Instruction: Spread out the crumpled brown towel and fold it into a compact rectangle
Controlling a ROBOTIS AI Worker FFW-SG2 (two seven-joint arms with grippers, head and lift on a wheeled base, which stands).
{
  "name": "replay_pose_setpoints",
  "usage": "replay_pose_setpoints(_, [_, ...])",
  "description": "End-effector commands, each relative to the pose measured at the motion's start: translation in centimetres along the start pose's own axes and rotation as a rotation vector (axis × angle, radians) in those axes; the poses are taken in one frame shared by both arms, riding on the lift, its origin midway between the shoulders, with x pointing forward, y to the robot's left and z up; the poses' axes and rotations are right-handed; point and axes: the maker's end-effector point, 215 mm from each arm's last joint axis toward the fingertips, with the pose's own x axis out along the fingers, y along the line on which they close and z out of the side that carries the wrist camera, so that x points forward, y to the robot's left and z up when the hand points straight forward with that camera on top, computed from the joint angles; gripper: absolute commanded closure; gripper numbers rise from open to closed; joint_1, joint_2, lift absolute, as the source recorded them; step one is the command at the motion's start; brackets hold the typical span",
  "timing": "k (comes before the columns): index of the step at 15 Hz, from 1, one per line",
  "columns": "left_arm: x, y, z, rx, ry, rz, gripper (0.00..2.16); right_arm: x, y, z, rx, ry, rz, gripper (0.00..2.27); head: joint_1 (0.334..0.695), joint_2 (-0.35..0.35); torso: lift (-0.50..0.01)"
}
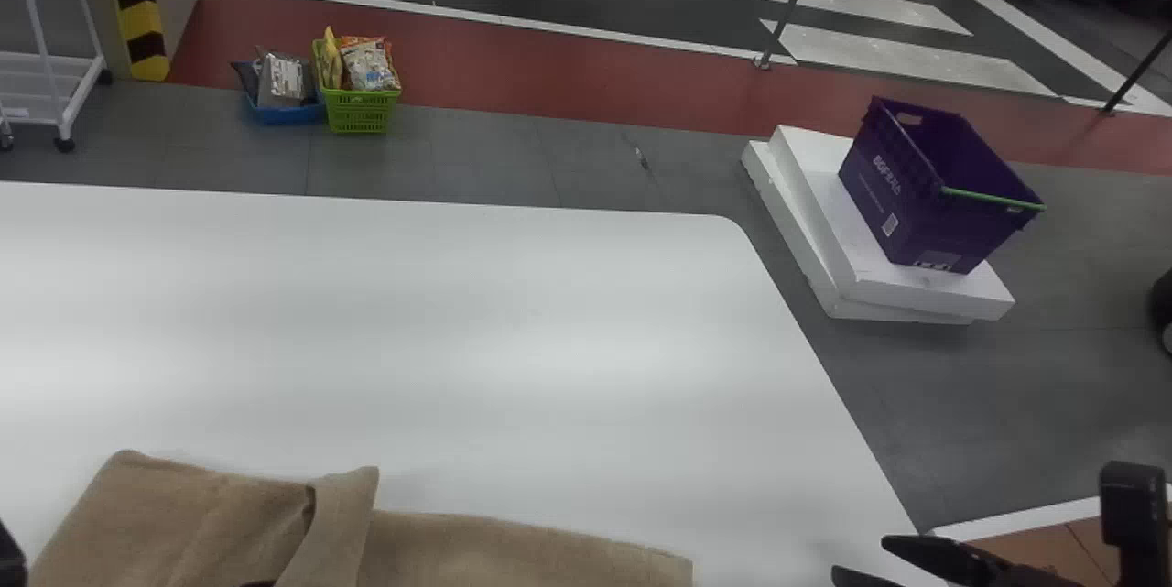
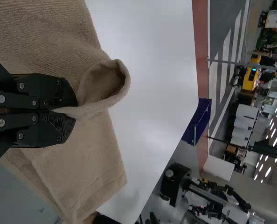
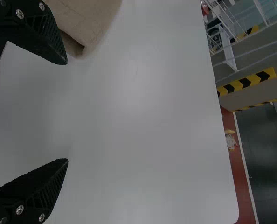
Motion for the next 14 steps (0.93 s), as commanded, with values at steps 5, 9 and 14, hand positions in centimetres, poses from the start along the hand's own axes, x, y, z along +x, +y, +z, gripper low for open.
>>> replay_pose_setpoints(5, [2.0, -4.0, 0.2, -0.032, -0.017, -0.098, 0.02, 0.5, 0.4, -0.1, -0.002, 0.002, 0.013, 0.06, 0.695, -0.35, -0.127])
replay_pose_setpoints(9, [2.6, -4.2, 1.3, -0.052, -0.056, -0.083, 0.04, 0.6, 0.9, 0.4, -0.009, -0.008, 0.018, 0.06, 0.695, -0.35, -0.127])
replay_pose_setpoints(14, [-2.6, 2.7, 0.9, -0.117, -0.126, 0.046, 0.04, 2.5, 6.7, 2.0, 0.035, -0.027, 0.147, 0.05, 0.695, -0.35, -0.127])
